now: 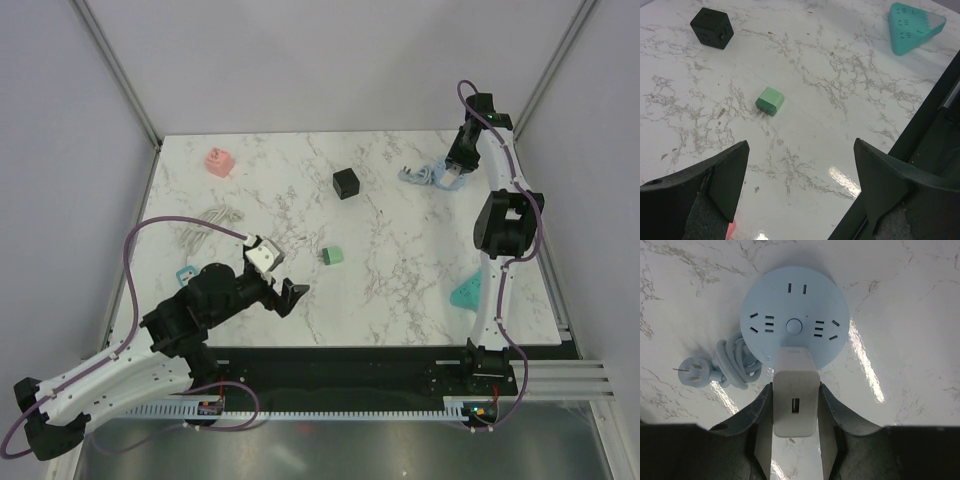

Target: Insert the plug

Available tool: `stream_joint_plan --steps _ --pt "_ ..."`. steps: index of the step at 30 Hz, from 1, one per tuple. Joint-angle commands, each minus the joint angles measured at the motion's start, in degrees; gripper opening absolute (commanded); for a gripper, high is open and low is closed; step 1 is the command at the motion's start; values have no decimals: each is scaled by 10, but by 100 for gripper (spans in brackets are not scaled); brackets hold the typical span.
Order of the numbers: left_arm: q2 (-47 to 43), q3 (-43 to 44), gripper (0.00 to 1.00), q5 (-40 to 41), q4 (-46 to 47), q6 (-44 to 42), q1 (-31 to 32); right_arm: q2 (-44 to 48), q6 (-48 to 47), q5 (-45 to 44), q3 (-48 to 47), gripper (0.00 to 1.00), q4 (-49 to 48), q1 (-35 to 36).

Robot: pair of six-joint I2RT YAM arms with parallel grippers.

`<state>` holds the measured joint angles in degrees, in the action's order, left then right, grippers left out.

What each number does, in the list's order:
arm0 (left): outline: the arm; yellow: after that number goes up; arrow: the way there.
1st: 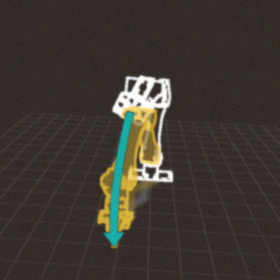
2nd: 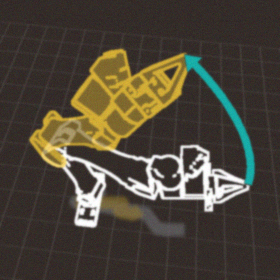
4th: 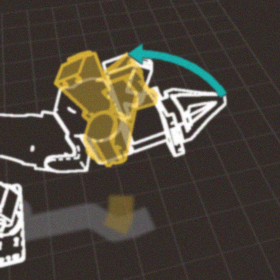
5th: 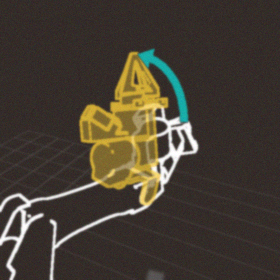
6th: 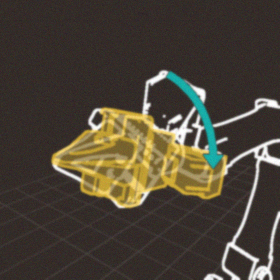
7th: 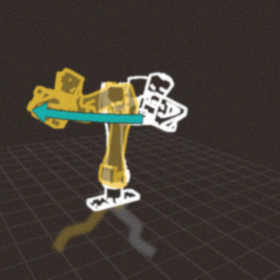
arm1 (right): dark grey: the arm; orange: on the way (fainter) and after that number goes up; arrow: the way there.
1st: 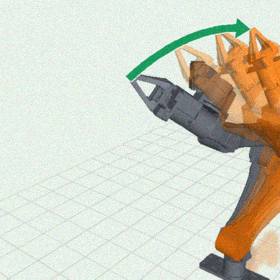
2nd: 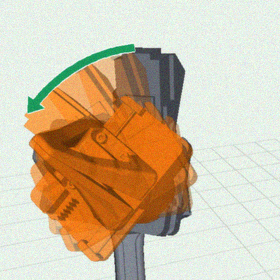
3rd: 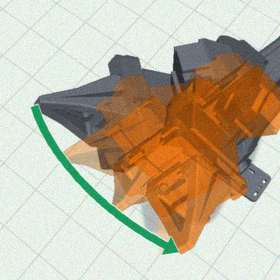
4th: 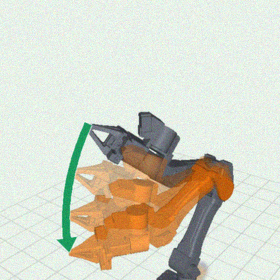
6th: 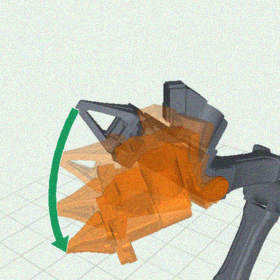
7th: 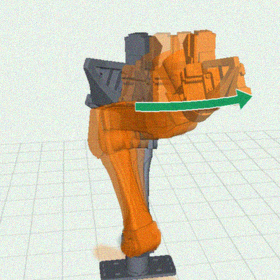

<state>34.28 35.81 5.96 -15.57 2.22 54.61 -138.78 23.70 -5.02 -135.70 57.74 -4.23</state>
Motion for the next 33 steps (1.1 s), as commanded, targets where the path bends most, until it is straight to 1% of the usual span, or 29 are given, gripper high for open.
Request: stream_joint_plan --steps 1,11,17,18,20,25,29,30,31,32,33 --pt "4 -1 92 13 24 -21 2 -40 -12 -46 -4 0 5 8" --pt "11 -3 92 24 26 -21 2 -85 -30 -39 -7 0 5 10" --pt "18 -3 92 31 25 -21 2 -120 -40 -25 -33 0 12 9" --pt "18 -3 92 33 25 -35 2 -127 -44 -23 -37 0 14 9" --pt "20 -3 92 36 25 -37 1 -137 -47 -22 -40 0 19 9" --pt "25 -3 92 41 25 -37 2 -133 -60 -25 -37 0 19 9" --pt "28 -2 92 41 25 -37 2 -116 -86 5 -38 0 18 2" --pt "26 -2 92 41 25 -37 2 -108 -93 3 -37 3 18 1" --pt "25 -1 92 42 25 -37 1 -100 -104 -2 -36 9 16 -2" --pt "25 -2 92 41 25 -37 2 -80 -116 2 -33 23 15 -5" --pt "24 -2 92 41 25 -37 2 -71 -126 16 -30 28 14 -7"
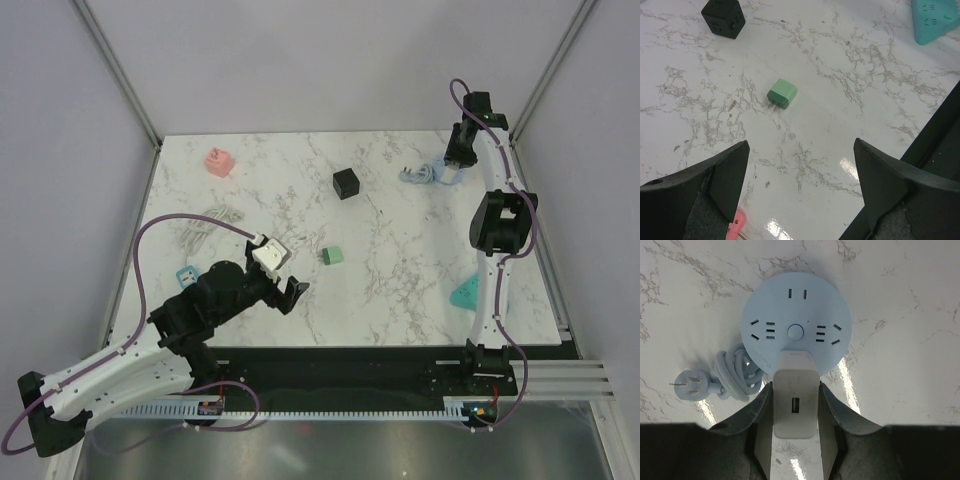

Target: Insert the plug

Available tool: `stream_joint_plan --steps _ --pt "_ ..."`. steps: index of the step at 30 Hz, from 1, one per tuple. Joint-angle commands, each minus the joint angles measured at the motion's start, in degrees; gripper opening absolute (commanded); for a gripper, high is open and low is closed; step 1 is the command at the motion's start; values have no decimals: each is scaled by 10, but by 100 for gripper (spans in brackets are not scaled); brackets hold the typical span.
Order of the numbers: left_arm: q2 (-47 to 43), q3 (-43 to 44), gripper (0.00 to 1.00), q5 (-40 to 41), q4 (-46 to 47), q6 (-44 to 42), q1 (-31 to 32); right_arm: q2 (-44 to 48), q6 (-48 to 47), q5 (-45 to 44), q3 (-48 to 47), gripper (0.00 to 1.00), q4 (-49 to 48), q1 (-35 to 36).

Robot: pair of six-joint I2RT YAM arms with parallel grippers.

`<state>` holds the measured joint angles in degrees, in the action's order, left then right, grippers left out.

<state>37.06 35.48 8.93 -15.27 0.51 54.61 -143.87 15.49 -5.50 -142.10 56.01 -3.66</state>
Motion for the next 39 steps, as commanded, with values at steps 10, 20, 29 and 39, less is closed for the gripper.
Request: stream_joint_plan --steps 10,20,29,39 --pt "-10 2 92 -1 22 -20 1 45 -165 53 81 30 24 -21" --pt "-15 0 92 -3 22 -21 2 118 -301 47 177 14 14 -13" --pt "-8 -2 92 -8 27 -21 2 203 -408 78 257 6 5 -8" --pt "-3 0 92 -5 29 -22 2 242 -437 132 351 5 -9 -10"
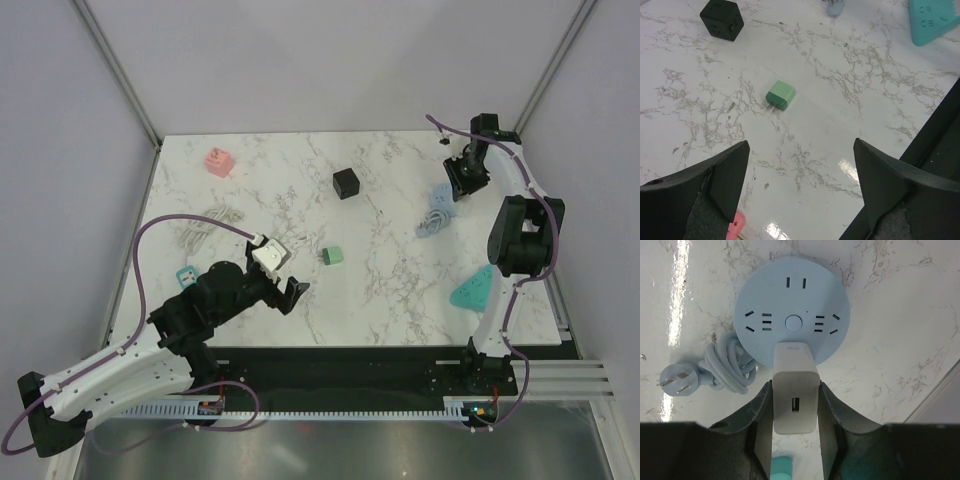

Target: Insert the plug

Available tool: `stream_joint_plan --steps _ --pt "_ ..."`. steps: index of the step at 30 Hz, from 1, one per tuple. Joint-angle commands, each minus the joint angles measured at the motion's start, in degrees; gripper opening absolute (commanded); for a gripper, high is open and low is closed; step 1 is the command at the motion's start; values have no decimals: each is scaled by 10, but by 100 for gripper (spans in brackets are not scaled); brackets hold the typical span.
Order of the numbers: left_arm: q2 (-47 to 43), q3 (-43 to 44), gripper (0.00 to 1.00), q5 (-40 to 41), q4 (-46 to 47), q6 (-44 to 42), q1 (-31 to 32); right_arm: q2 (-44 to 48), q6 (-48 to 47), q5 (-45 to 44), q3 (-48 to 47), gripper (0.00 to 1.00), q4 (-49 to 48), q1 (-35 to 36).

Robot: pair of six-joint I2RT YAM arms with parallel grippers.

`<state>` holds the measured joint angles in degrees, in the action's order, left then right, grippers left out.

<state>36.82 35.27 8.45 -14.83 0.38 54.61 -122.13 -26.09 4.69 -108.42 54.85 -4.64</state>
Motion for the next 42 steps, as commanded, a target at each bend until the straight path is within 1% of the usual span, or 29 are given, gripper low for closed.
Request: stream_joint_plan --steps 1,2,6,9,11,13,16,18,21,25,29,32,34,35,37,38,40,41,42 --pt "-2 2 92 0 24 -21 2 20 -19 36 20 3 -3 -3" --pt "-2 2 92 0 23 -20 1 11 -14 43 22 0 -7 -4" --pt "-4 2 92 1 24 -21 2 -8 -10 41 28 0 -11 -7" --pt "-5 2 92 2 24 -21 2 -2 -11 53 71 0 -37 -16" --pt "-5 2 92 3 24 -21 1 7 -11 64 118 0 -68 -21" --pt "-5 2 92 2 24 -22 2 7 -12 53 148 0 -75 -22" --pt "-6 2 92 -1 25 -22 2 -3 -5 46 167 0 -81 -23" --pt "-7 2 92 0 25 -23 2 -6 -3 65 176 0 -88 -22" --pt "-10 2 92 4 25 -25 2 -24 4 37 170 0 -82 -17" --pt "-14 1 92 6 25 -26 2 -57 6 39 102 0 -41 -7" --pt "-15 -2 92 10 25 -26 2 -67 5 52 92 0 -35 -8" --pt "-12 0 92 14 25 -25 2 -63 18 35 88 1 -40 -8" --pt "-10 1 92 14 25 -19 2 -52 31 22 77 7 -40 -8" --pt "-10 2 91 14 24 -15 1 -35 33 23 68 17 -40 -8" --pt "-10 4 91 12 25 -9 2 -13 39 28 60 29 -38 -5" --pt "-9 6 91 10 25 -9 2 11 41 30 56 41 -39 -4" --pt "-9 13 91 10 25 17 1 33 43 25 39 52 -38 6" --pt "-7 16 91 11 24 26 2 50 45 23 25 61 -39 9" --pt "-8 21 91 13 24 50 2 57 49 20 16 63 -38 11"
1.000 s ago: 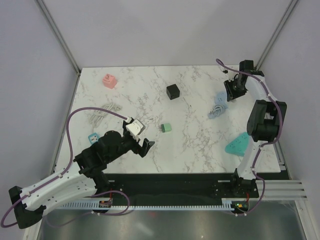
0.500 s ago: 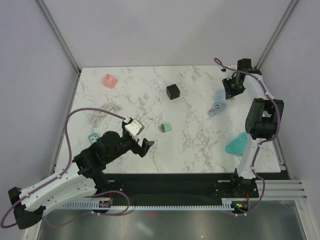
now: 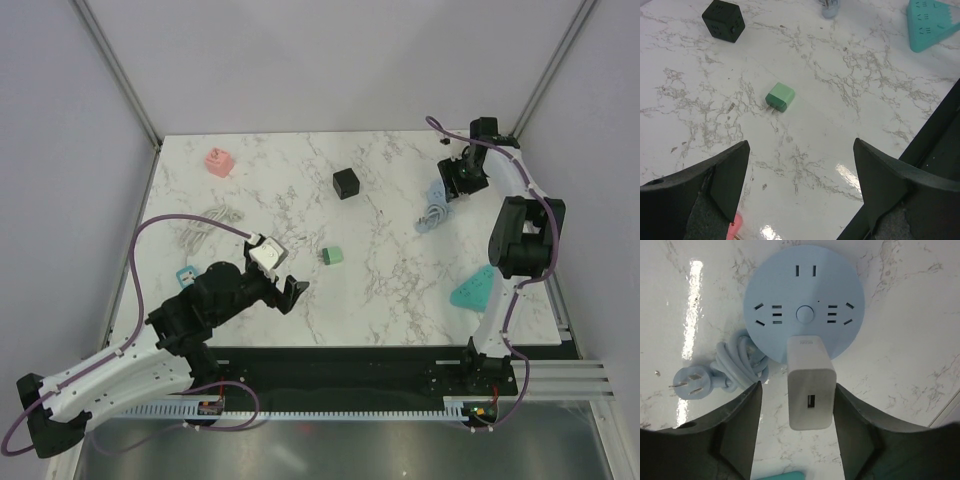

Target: Insert the plug

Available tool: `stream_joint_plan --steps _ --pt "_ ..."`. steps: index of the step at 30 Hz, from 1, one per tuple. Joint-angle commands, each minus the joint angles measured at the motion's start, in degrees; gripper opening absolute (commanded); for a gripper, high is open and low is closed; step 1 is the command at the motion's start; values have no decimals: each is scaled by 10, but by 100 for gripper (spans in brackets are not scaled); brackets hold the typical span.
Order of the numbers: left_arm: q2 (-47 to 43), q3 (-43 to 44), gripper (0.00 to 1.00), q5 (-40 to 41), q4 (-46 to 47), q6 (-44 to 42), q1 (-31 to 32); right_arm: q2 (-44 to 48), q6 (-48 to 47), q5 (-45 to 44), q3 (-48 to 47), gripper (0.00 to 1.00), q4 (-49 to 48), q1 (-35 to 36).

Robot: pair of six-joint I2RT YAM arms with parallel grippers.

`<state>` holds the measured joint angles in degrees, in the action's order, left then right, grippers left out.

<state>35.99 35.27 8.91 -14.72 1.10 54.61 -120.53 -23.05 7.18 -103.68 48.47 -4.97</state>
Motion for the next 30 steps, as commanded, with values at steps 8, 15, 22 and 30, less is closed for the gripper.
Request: stream_joint_plan --steps 8,15,22,30 --pt "36 99 94 43 -50 140 2 107 82 -45 -51 86 10 32" --pt "115 179 89 131 -194 338 0 244 257 -117 101 86 -123 170" --pt "152 222 84 197 -345 501 -78 299 421 -98 235 98 -184 296" --pt "196 200 88 83 -169 198 -115 394 445 -60 352 98 -214 327"
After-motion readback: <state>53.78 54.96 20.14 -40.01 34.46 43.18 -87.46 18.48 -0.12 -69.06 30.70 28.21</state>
